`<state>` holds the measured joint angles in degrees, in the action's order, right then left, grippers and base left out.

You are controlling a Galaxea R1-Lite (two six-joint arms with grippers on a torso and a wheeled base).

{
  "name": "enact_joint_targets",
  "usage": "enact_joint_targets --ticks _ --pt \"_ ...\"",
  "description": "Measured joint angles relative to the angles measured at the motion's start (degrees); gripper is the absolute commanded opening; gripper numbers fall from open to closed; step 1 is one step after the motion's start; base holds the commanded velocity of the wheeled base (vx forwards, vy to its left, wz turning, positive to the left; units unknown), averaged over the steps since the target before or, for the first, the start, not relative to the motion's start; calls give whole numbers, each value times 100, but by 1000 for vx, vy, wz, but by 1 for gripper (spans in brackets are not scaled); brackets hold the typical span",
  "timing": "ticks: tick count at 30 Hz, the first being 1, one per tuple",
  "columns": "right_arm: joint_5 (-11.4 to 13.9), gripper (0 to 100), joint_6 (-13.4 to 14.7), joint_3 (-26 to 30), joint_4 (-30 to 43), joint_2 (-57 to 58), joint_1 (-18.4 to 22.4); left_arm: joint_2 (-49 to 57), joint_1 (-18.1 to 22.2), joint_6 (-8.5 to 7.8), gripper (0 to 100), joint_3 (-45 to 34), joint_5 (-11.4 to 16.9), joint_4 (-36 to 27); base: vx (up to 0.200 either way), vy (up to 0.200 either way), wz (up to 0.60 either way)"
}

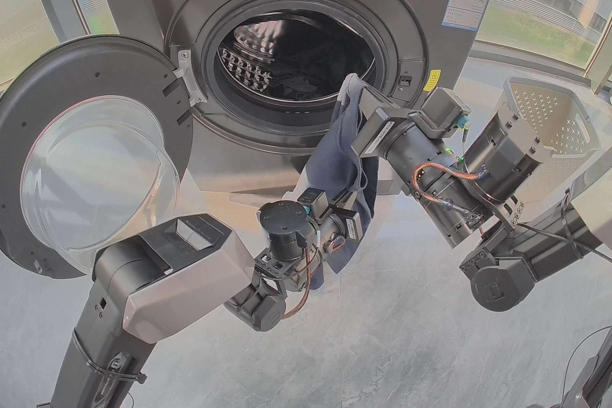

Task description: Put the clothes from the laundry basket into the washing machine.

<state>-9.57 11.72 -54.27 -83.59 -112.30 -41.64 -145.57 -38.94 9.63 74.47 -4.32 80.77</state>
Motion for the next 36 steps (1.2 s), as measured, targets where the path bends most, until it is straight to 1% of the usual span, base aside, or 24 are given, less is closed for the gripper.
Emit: enact_joint_targets --ticks 4,8,16,20,23,28,36 --pt "0 0 2 28 2 0 44 113 0 0 0 -166 5 44 0 0 0" --pt "0 0 7 52 2 1 96 408 -22 -6 0 -623 51 62 0 0 0" --pt "21 0 32 232 -20 69 206 1527 -52 -24 0 -2381 306 73 0 0 0" --pt "40 0 38 430 -24 185 240 2102 226 -52 0 -3068 511 117 0 0 0" --pt "46 0 40 563 -38 284 258 2366 510 -63 0 -3316 608 325 0 0 0" --pt "65 0 55 846 -44 508 306 2609 875 -88 0 -3589 655 746 0 0 0" --pt "82 0 57 1103 -41 817 350 3300 1181 -41 0 -4091 661 816 0 0 0"
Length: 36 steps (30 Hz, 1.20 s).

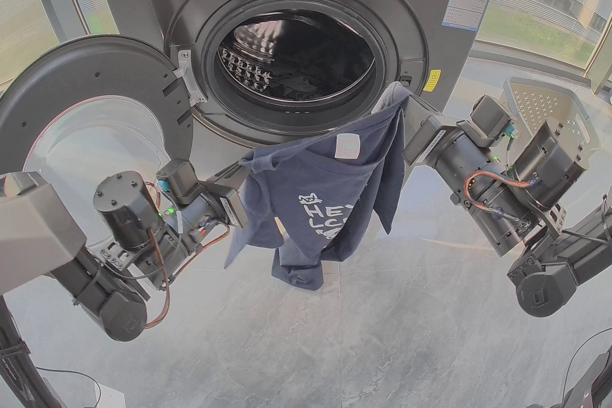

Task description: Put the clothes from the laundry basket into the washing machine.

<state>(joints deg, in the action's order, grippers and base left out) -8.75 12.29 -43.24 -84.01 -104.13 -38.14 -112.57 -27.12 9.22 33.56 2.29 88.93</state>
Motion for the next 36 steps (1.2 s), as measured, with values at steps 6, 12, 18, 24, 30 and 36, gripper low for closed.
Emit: enact_joint_targets --ticks 6,12,18,24,30,36 --pt "2 0 0 28 -82 127 -5 750 100 35 0 -322 2 -9 0 0 0" --pt "0 0 -13 18 -238 184 -74 1287 67 39 0 -250 22 -4 0 0 0" --pt "-2 0 -17 -69 -282 207 -91 1712 32 49 0 -29 50 -6 0 0 0" --pt "-2 0 -17 -96 -319 212 -96 1946 -21 52 0 76 52 -15 0 0 0" --pt "-2 0 -17 -105 -319 223 -94 2029 -29 52 0 95 52 -22 0 0 0" --pt "2 0 -4 -37 -319 218 -124 2059 -154 55 0 98 41 -20 0 0 0"
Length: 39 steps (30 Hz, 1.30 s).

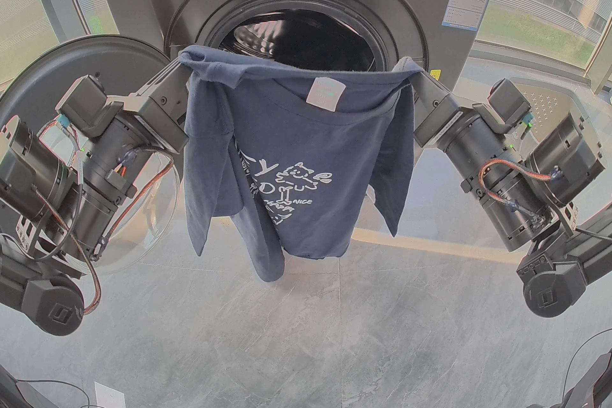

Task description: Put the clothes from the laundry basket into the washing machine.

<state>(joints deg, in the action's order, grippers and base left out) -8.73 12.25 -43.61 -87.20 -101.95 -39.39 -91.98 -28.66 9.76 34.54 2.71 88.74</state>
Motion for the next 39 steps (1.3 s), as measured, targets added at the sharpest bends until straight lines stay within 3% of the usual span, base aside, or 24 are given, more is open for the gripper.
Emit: enact_joint_targets --ticks 6,7,16,24,39 --pt "82 0 -2 52 77 -191 -121 -35 -328 -2 0 24 -11 0 0 0 0" --pt "104 100 -5 48 104 -265 -140 -50 -352 0 0 40 -9 -2 0 0 0" --pt "184 100 -40 48 167 -1184 -344 -245 -511 -6 0 302 11 -33 0 0 0" --pt "340 100 -276 124 185 -2098 -383 -319 -579 -6 0 463 11 -110 0 0 0" --pt "594 100 -489 -1430 255 -3326 -341 -330 -940 -5 0 440 18 -110 0 0 0"
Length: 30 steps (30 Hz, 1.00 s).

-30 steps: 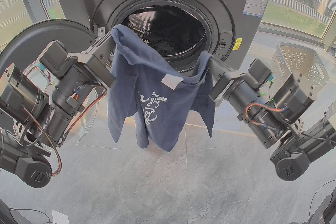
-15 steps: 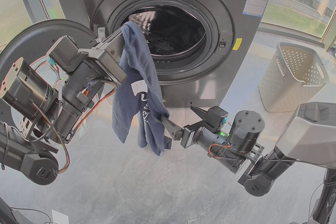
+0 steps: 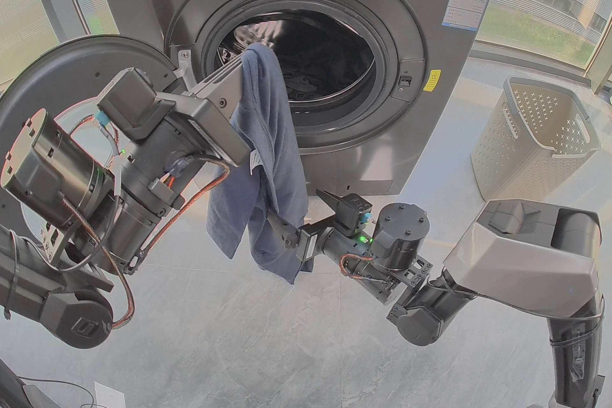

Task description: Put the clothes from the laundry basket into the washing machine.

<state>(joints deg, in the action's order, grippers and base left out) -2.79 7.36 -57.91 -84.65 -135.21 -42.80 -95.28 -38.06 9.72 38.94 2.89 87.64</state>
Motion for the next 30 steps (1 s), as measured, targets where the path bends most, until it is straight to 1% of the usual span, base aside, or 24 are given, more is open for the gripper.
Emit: enact_joint_targets --ticks 3,8,17,24,25,30 --pt "34 100 -28 -433 55 -236 48 24 -63 0 0 -16 -2 17 0 0 0" --pt "50 100 -59 -985 191 -517 144 99 -157 0 0 -84 -2 20 0 0 0" --pt "56 100 -135 -1808 478 -862 232 262 -380 2 0 -189 -2 -11 0 0 0" --pt "23 100 -162 -2345 544 -1141 251 308 -447 87 0 -261 1 -2 0 0 0" --pt "11 0 -162 -2406 544 -1176 256 313 -447 90 0 -263 1 -2 0 0 0" --pt "-7 0 -165 -2498 522 -1248 267 319 -428 98 0 -265 0 -2 0 0 0"
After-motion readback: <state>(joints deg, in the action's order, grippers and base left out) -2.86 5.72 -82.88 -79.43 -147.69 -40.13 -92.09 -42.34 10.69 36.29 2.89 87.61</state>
